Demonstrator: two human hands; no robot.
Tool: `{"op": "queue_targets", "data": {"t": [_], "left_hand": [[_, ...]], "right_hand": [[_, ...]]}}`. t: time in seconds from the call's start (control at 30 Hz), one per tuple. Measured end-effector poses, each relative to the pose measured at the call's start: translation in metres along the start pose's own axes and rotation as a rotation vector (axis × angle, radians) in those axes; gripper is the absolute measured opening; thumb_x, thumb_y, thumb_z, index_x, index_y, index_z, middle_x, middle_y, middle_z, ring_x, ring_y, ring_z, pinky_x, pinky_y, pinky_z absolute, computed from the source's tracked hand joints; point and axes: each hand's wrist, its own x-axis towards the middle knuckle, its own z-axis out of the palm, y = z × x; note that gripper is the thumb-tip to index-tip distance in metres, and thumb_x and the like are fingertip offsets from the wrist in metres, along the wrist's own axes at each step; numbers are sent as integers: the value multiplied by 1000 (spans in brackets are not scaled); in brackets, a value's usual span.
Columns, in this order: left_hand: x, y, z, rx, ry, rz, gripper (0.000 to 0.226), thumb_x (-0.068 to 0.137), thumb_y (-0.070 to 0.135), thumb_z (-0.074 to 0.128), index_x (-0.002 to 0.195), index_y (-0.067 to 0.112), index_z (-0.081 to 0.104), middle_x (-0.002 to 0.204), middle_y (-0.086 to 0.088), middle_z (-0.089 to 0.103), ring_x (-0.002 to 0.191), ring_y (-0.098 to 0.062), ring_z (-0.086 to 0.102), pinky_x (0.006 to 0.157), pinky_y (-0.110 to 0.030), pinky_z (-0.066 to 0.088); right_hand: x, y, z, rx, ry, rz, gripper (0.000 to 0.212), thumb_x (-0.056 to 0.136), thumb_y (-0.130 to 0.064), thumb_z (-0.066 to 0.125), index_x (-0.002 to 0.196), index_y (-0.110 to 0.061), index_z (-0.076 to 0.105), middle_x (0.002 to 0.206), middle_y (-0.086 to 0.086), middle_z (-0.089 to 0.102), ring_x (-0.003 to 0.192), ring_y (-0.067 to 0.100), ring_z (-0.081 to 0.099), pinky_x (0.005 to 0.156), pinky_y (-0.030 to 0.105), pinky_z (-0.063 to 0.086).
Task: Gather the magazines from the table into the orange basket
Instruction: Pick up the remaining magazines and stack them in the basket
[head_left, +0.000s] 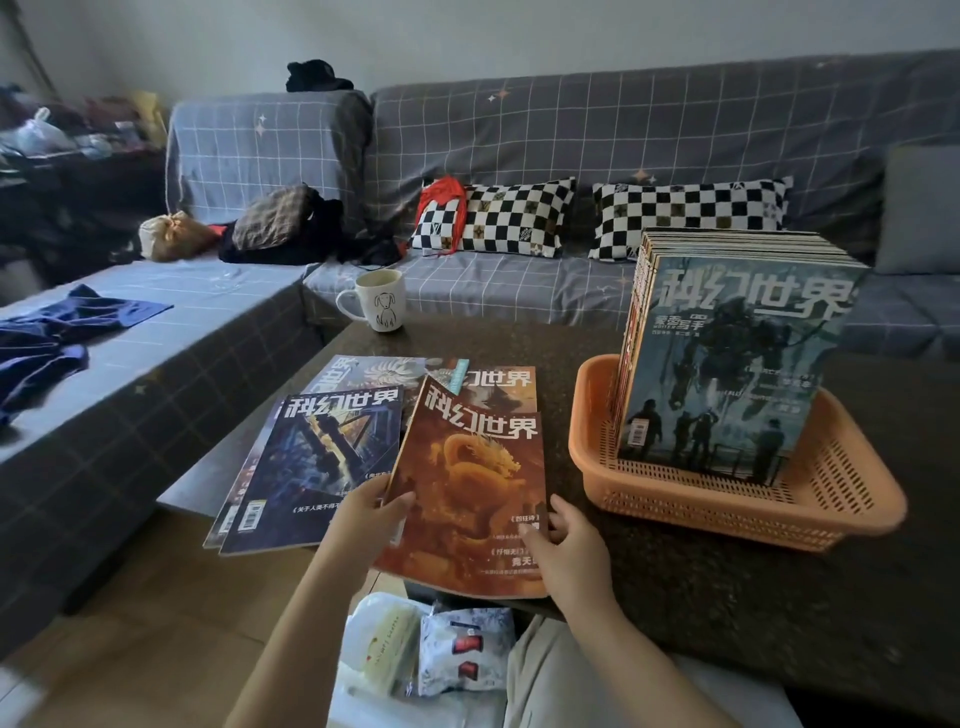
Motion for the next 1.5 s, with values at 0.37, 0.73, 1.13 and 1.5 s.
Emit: {"op": "queue_targets", "data": {"t": [0.37,0.73,1.13,1.5], "left_hand": [[-39,27,-33,-437,13,74,11,92,13,60,100,16,67,76,-5,76,63,-22,73,53,-33,61],[-37,91,44,-560,-233,190,18,92,11,58,108,13,67,88,-12,76,71,-24,73,58,-37,61],[-35,112,125,-553,-206,373,22,93,12,58,99,27,72,96,-11,74,87,-31,69,79,-48,55],[6,140,203,-4,-251,548,22,90,20,66,95,39,57,111,2,68,99,-16,66,85,-41,58]], "right_hand": [[-4,-45,-23,462,-203,10,40,82,-17,70,120,-19,58,103,6,70,91,24,70,81,45,57],[9,-77,-129,533,-118,-114,34,86,-16,64,117,-24,53,104,11,68,92,31,68,81,49,55],[12,-74,-206,394,43,-217,36,86,-20,64,118,-31,50,100,7,72,87,22,71,80,44,56],[40,-50,-245,79,398,-227,28,90,-24,61,111,-31,43,109,0,63,86,14,65,68,34,56]]}}
